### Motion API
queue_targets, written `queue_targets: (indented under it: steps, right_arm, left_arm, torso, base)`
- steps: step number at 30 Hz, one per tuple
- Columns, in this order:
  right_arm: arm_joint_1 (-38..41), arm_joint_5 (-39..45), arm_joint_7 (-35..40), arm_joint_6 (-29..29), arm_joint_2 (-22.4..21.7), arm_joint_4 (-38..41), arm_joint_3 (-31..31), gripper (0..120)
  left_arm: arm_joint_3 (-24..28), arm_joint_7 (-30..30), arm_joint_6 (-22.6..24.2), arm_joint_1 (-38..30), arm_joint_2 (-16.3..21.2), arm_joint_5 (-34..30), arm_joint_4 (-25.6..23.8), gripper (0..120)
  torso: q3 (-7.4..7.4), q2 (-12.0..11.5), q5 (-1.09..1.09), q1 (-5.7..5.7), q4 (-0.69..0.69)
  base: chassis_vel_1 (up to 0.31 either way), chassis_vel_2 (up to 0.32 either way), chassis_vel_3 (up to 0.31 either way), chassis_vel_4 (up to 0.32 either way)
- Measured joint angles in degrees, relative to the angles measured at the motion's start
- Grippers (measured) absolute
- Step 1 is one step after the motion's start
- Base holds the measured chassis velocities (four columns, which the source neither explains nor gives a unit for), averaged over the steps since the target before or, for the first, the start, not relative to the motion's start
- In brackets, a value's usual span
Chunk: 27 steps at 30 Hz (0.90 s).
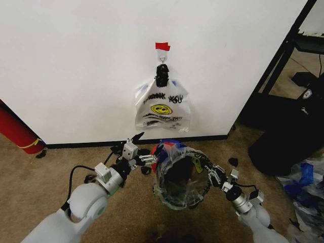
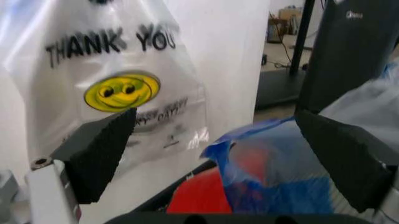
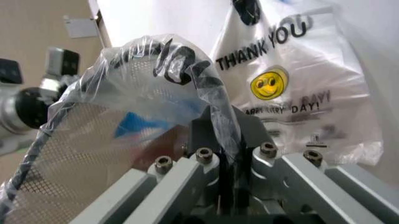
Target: Pick up the garbage bag from the wall and place it over the trash bin.
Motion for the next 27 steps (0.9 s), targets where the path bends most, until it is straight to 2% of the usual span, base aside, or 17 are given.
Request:
queue_targets:
  steps: [8,15,27]
  right_arm:
    - [0.07,-0.34,-0.88,-0.55,-0.35,0.08,0.06,0]
    - [-0.07,-0.84,-1.83,-1.23,-0.67,0.83,-0.18,0]
    - [-0.66,-1.86,-3.32,-2.47,-0.6,2.79,-0.54,0]
  left_arm:
    - [0.87,2.25,-0.37,-2.51,-0.37,1.73,4.01,100]
    - [1.6,2.88,-1.38,-5.78,-1.27,6.13,9.42,100]
    - [1.61,2.36,-1.81,-7.09,-1.83,7.01,12.84,100]
  torso:
    - [0.0,0.0,0.0,0.0,0.0]
    - [0.0,0.0,0.0,0.0,0.0]
    - [0.0,0.0,0.0,0.0,0.0]
  base:
    - [0.0,0.0,0.0,0.0]
    - [0.0,0.0,0.0,0.0]
    - [0.0,0.0,0.0,0.0]
